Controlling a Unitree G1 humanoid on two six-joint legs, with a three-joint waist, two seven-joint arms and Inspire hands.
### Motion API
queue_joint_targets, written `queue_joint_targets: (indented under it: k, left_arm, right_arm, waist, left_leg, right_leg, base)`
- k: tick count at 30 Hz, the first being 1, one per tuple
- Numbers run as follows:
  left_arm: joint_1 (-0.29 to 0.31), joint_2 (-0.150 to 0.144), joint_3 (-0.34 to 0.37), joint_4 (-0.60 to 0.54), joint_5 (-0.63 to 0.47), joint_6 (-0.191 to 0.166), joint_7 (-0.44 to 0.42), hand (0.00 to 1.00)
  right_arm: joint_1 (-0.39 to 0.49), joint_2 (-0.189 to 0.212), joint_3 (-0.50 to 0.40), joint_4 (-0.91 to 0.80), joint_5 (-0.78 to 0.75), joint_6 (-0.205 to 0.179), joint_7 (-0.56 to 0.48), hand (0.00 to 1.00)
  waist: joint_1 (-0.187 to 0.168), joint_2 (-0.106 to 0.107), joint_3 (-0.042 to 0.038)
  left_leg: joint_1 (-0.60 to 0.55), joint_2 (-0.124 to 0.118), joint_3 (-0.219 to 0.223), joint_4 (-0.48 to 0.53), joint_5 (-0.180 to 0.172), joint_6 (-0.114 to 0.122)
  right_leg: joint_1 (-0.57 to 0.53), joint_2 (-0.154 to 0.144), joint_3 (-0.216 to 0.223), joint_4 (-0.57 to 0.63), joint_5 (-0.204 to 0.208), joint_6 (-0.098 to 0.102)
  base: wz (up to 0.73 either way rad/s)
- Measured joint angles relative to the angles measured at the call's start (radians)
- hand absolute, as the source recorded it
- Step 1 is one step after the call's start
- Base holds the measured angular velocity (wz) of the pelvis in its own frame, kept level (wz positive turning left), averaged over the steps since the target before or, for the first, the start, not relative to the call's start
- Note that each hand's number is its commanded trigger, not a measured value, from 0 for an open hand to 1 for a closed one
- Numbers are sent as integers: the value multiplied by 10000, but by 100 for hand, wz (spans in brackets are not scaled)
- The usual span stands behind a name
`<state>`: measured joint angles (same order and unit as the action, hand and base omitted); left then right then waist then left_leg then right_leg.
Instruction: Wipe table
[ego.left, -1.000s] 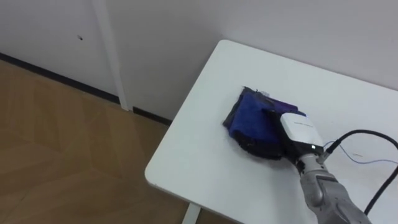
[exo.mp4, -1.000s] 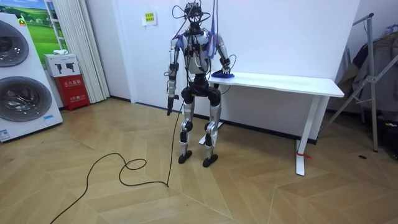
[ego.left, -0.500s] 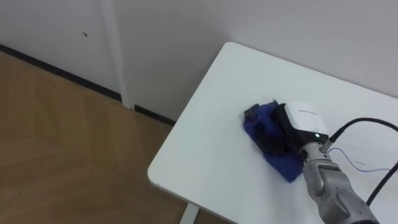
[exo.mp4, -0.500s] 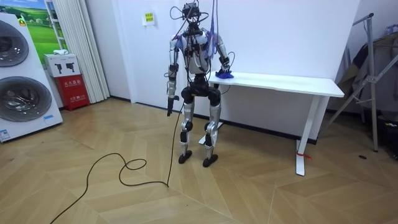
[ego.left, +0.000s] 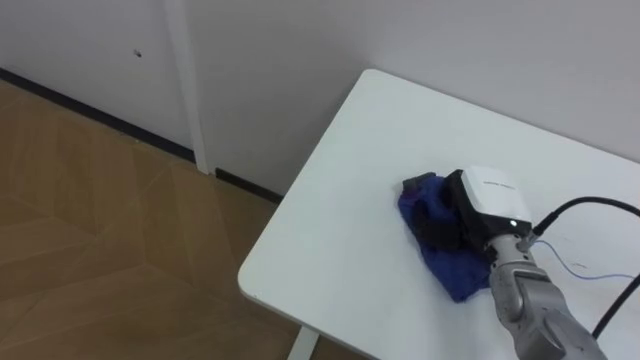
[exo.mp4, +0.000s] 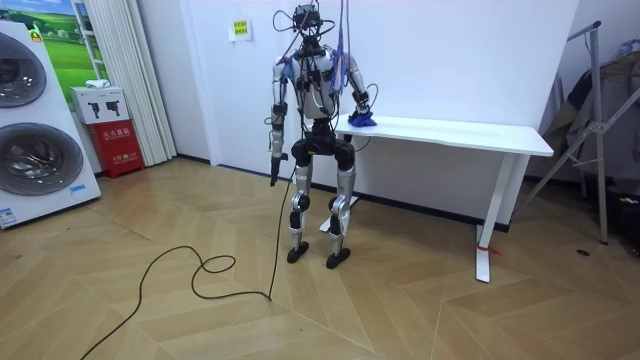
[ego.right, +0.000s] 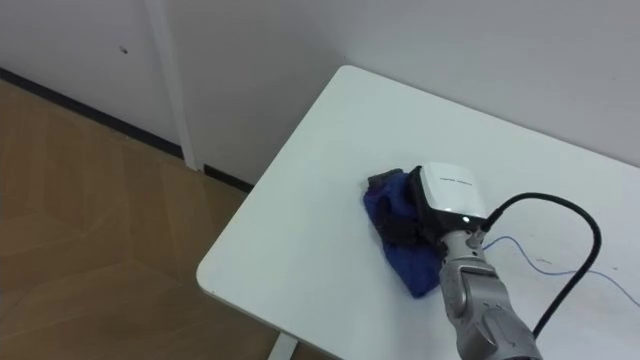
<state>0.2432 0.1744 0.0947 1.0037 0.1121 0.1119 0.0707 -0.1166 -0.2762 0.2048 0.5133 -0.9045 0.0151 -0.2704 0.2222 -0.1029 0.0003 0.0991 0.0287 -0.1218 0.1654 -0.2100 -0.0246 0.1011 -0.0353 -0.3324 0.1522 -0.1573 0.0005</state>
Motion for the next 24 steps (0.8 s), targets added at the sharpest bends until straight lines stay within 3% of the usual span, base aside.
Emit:
queue_joint_targets:
  k: [3,6,9,12,15,17,19,21,24]
  left_arm:
    - [-91,-48,-10,59,-36,-15,70,0]
    - [-67,-105,-6,60,-530,-20,84,0]
    - [-49,-182,-12,24,-1179,-25,152,0]
    - [-40,-200,15,-85,-1642,-91,351,0]
    - [83,-203,251,-243,-2055,-200,462,0]
    - [225,-228,768,-274,-2040,-415,455,0]
    - [405,-218,1255,-256,-1964,-484,449,0]
    - [567,-149,1703,-234,-1958,-491,426,0]
    - [1012,165,2226,-275,-1926,-479,402,0]
  right_arm:
    - [154,71,72,-280,453,-98,2,100]
    - [265,387,44,-422,1258,-105,2,100]
    - [575,496,-1,-828,1889,-145,3,100]
    - [676,541,0,-927,2804,-388,-25,100]
    - [704,563,-340,-319,3778,-976,-174,100]
    - [810,564,-1199,433,4371,-1475,-209,100]
    - [757,521,-2180,1139,4681,-1583,-291,100]
    - [709,273,-3244,1959,4879,-1652,-405,100]
    - [694,-424,-4614,3326,5402,-1663,-551,100]
  waist:
    - [6,9,3]
    - [6,74,16]
    - [-32,261,12]
    - [-319,408,15]
    - [-621,454,7]
    - [-877,396,-36]
    - [-1040,355,-63]
    - [-1156,329,-86]
    - [-1326,279,-121]
  left_leg:
    - [-2,1,15,-35,-3,4]
    - [77,22,160,-66,-10,16]
    - [167,63,386,-145,-45,65]
    - [161,63,438,-161,-51,74]
    - [155,50,435,-136,-49,76]
    - [168,4,375,-86,-48,78]
    - [185,-58,380,13,-48,78]
    - [197,-105,382,15,-47,81]
    - [250,-122,439,14,-73,165]
  right_leg:
    - [-23,0,13,-1,0,0]
    - [-26,23,140,12,1,0]
    - [-76,57,300,39,7,4]
    - [-108,45,316,53,11,9]
    - [-52,19,294,12,10,13]
    - [48,-29,213,-16,-17,56]
    - [164,-99,131,-16,-33,88]
    - [226,-160,34,-15,-42,140]
    - [249,-193,14,-7,-59,186]
  base:
    - [-1]
    - [-13]
    - [-21]
    - [-3]
    - [8]
    - [18]
    - [18]
    - [21]
    - [8]
